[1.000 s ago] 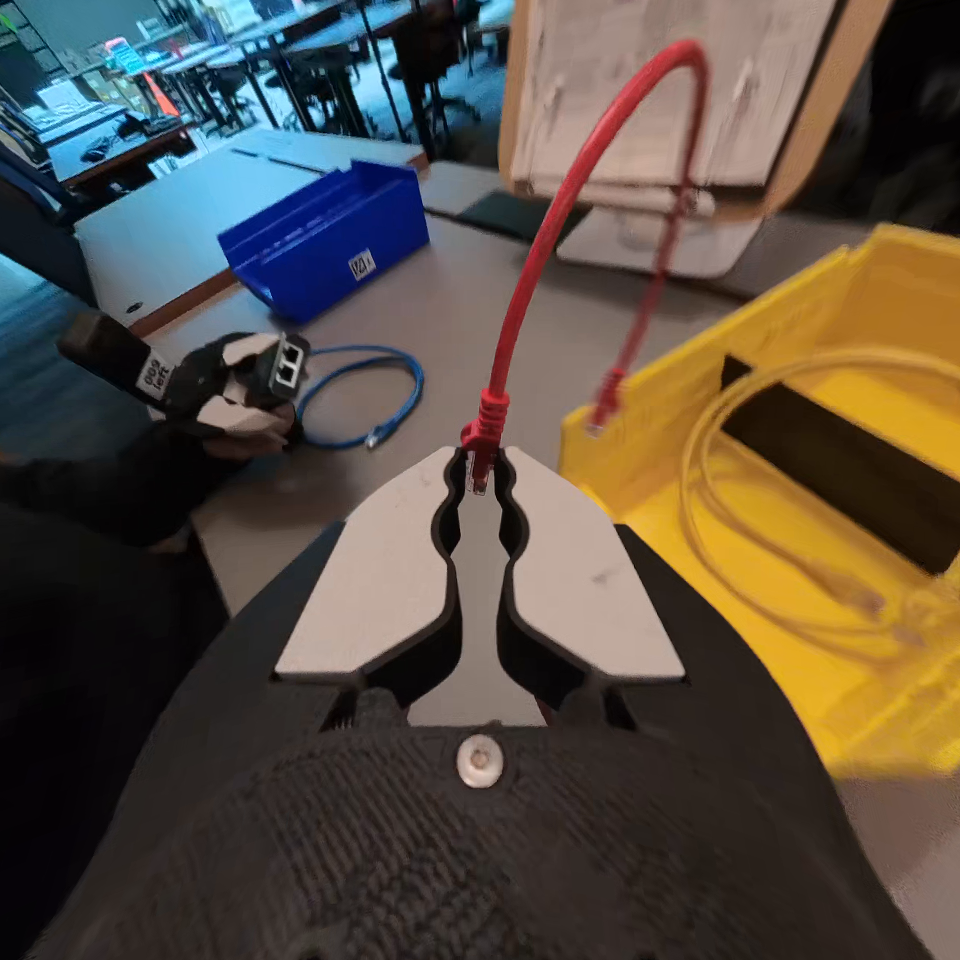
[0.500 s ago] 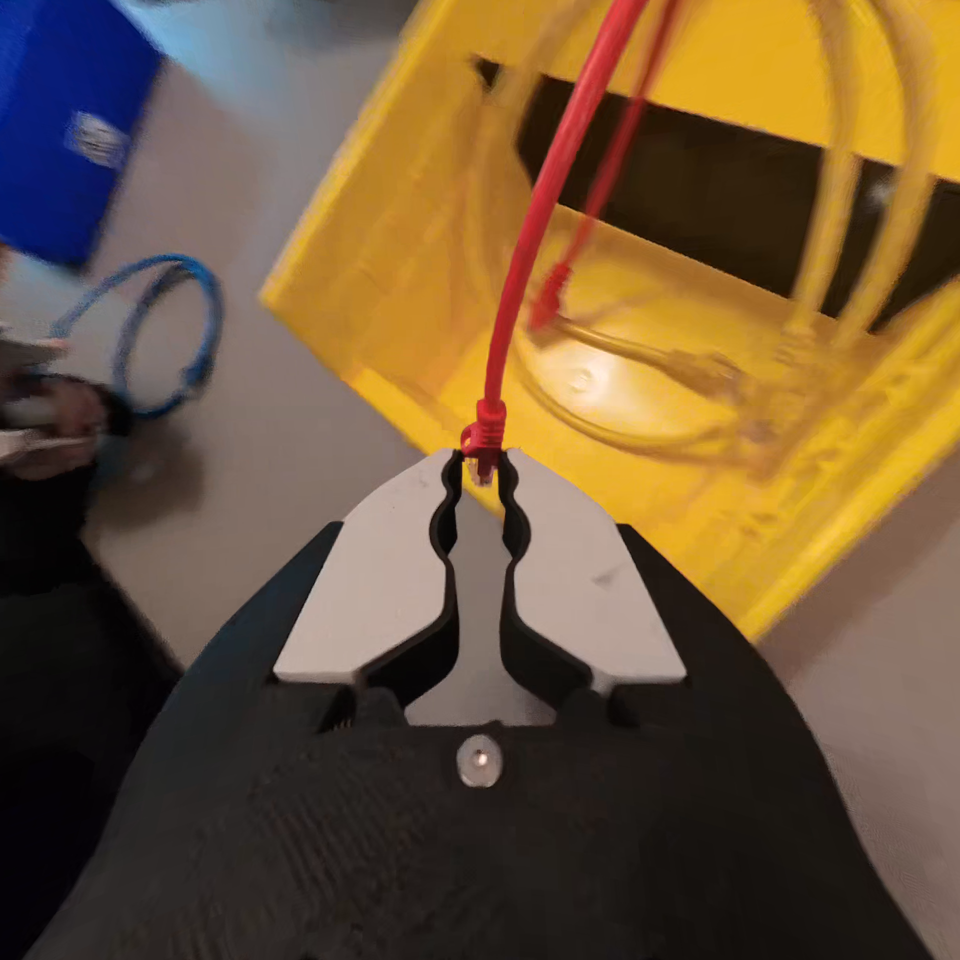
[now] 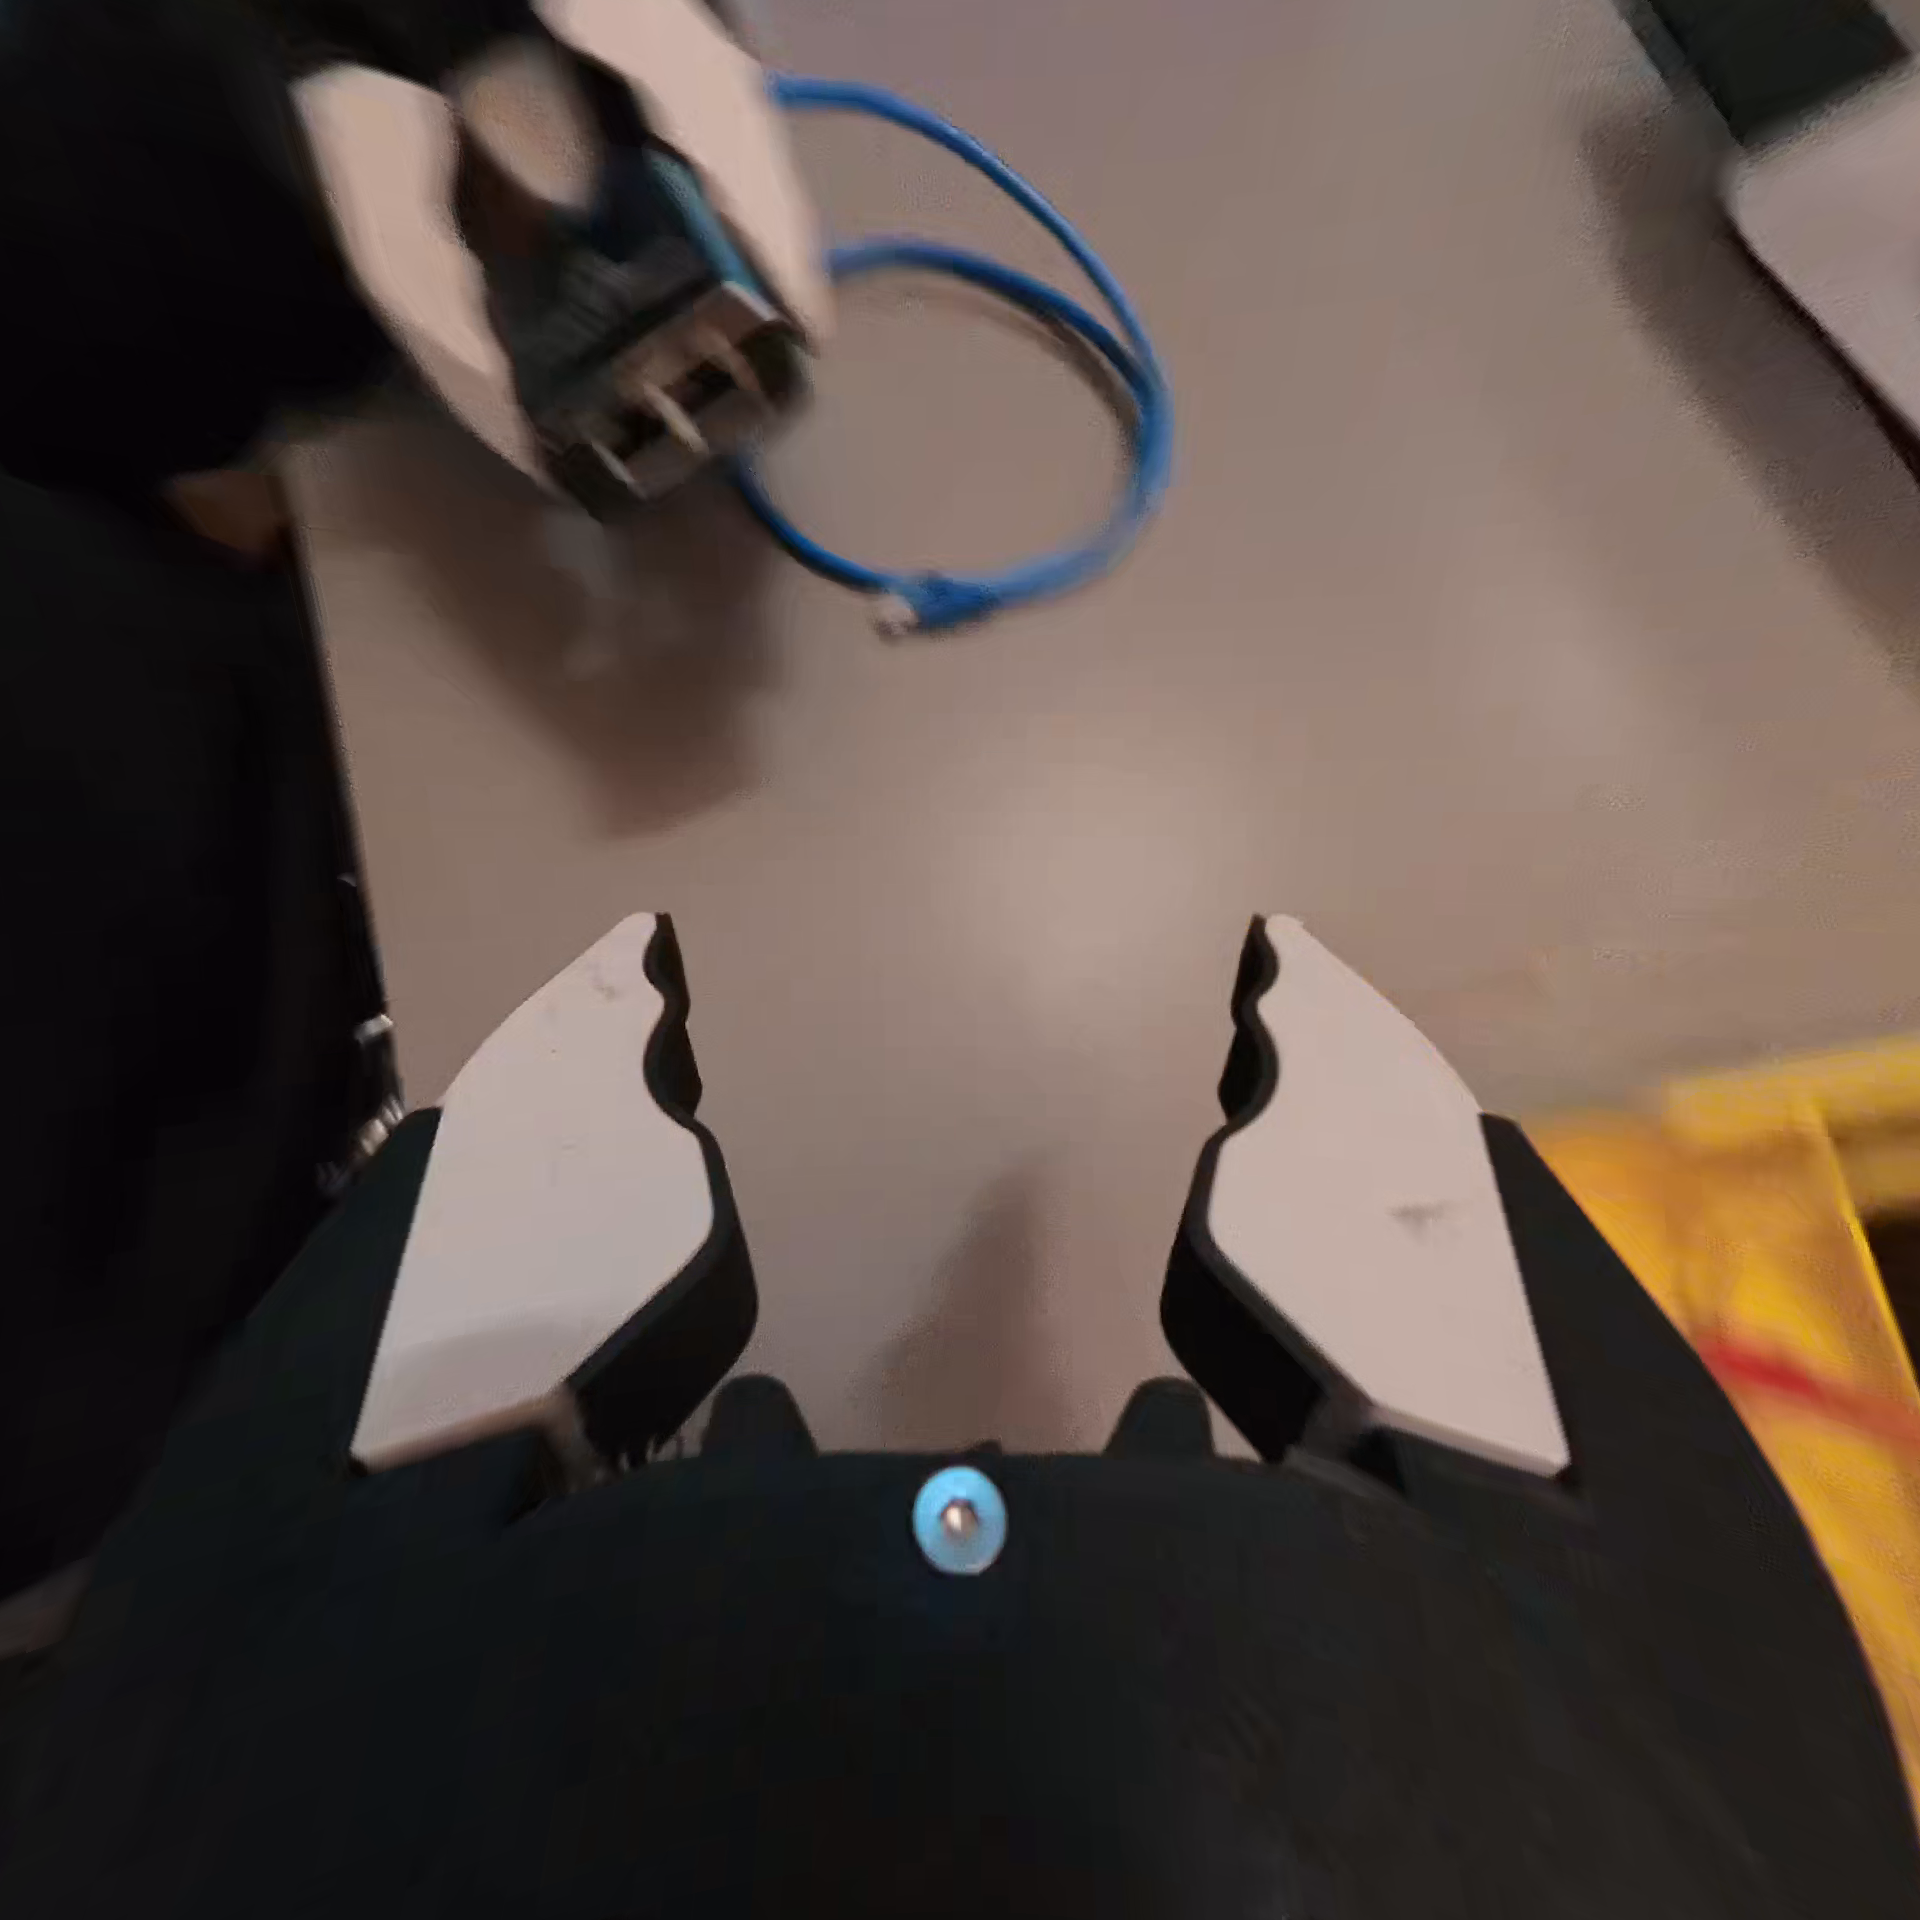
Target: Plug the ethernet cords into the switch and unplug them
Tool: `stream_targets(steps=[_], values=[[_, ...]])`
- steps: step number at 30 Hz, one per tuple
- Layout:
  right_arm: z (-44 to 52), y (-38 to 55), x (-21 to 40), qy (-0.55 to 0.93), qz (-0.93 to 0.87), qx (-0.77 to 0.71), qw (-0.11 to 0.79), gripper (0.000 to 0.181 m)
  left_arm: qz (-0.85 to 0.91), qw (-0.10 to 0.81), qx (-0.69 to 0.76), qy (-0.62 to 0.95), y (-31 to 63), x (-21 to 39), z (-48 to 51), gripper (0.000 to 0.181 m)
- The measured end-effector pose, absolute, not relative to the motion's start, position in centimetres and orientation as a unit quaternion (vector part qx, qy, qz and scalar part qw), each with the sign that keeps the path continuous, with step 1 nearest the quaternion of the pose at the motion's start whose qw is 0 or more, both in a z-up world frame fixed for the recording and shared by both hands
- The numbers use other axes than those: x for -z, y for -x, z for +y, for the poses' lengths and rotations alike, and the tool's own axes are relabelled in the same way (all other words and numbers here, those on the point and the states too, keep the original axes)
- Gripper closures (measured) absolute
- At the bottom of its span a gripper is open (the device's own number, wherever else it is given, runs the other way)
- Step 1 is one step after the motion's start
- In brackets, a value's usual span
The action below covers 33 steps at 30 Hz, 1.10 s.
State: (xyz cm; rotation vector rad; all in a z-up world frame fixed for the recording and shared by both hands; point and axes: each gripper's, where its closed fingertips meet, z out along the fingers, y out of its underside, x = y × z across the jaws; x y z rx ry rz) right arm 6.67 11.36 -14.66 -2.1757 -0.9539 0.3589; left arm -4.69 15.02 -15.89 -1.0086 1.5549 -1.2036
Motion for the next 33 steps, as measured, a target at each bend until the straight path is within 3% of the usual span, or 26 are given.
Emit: stream_targets(steps=[6,11,17,21,23,26,27,30,32,33], values=[[11.9,6.7,15.4,0.75,-0.471,-0.212,0.414,0.099,0.683,0.387,0.503,0.362,6.3,16.4,12.7,0.119],[12.9,7.7,15.3,0.745,-0.492,-0.183,0.413,0.119,0.691,0.376,0.508,0.35,6.9,16.3,12.5,0.119],[13.1,7.6,17.1,0.756,-0.529,-0.118,0.367,0.12,0.706,0.368,0.488,0.358,7.1,17.0,12.9,0.119],[13.4,7.5,16.6,0.758,-0.515,-0.099,0.389,0.119,0.704,0.389,0.485,0.344,7.2,16.8,13.0,0.119],[14.1,6.7,15.7,0.763,-0.482,-0.08,0.423,0.119,0.674,0.428,0.47,0.376,6.7,16.2,14.5,0.111],[15.1,5.5,13.9,0.758,-0.426,-0.047,0.492,0.119,0.621,0.49,0.444,0.42,6.6,14.4,17.3,0.08],[15.8,4.7,13.3,0.76,-0.391,-0.015,0.519,0.119,0.584,0.527,0.438,0.435,6.8,13.0,18.6,0.078],[16.8,2.9,11.6,0.744,-0.31,0.052,0.59,0.119,0.443,0.595,0.471,0.477,8.4,8.7,21.6,0.083],[17.2,2.0,10.4,0.726,-0.25,0.077,0.636,0.119,0.361,0.561,0.524,0.529,8.9,8.2,22.9,0.1],[17.3,1.8,10.1,0.716,-0.233,0.088,0.652,0.119,0.332,0.509,0.562,0.561,8.5,8.8,23.0,0.098]])
